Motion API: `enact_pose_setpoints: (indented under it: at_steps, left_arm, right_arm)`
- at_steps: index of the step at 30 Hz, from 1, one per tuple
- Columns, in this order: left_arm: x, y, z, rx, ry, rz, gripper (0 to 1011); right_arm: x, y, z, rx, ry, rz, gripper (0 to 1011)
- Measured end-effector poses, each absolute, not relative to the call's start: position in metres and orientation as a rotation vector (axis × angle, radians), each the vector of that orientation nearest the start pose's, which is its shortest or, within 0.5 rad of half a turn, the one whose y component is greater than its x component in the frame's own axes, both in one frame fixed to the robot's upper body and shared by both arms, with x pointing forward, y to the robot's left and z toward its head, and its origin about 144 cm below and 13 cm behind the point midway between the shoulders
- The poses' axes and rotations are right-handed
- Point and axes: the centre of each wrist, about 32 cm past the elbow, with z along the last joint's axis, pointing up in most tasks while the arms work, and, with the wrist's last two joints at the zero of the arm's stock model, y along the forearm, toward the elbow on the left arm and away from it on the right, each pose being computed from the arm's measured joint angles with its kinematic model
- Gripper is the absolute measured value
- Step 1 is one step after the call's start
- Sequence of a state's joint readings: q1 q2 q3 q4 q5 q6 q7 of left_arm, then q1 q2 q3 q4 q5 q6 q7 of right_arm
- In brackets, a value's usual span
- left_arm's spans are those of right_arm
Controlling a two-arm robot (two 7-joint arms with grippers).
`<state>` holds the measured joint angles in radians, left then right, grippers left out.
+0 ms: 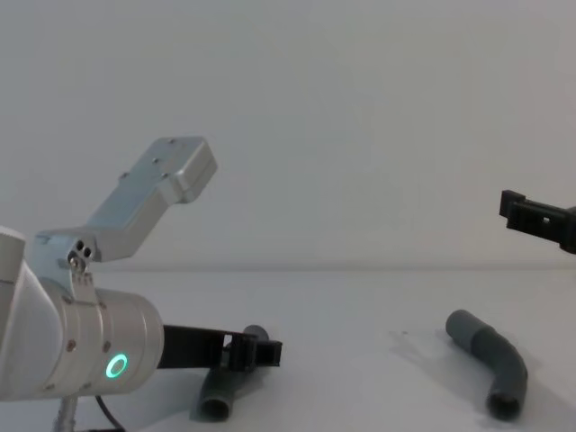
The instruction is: Use both hands to pick up one end of the pipe from the table, align the ends, and insert them.
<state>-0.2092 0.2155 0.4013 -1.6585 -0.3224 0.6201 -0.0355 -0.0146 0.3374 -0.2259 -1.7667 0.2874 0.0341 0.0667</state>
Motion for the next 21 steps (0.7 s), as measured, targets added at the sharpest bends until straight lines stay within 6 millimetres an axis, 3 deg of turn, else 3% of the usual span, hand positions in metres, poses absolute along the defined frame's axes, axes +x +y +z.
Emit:
enact_pose_setpoints:
  at_steps: [12,21]
  left_arm:
    - [0.4869,0.1592,1.2124,0.353,0.281,1.086,371]
    - [0.4871,0.1591,1.2125,0.354,0.281,1.087,346]
  right_arm:
    - [0.4433,-0.2371,1.1887,0.026,-0.075,-1.229,1002]
    - [0.4433,-0.2371,1.1887,0.026,-0.075,-1.229,1002]
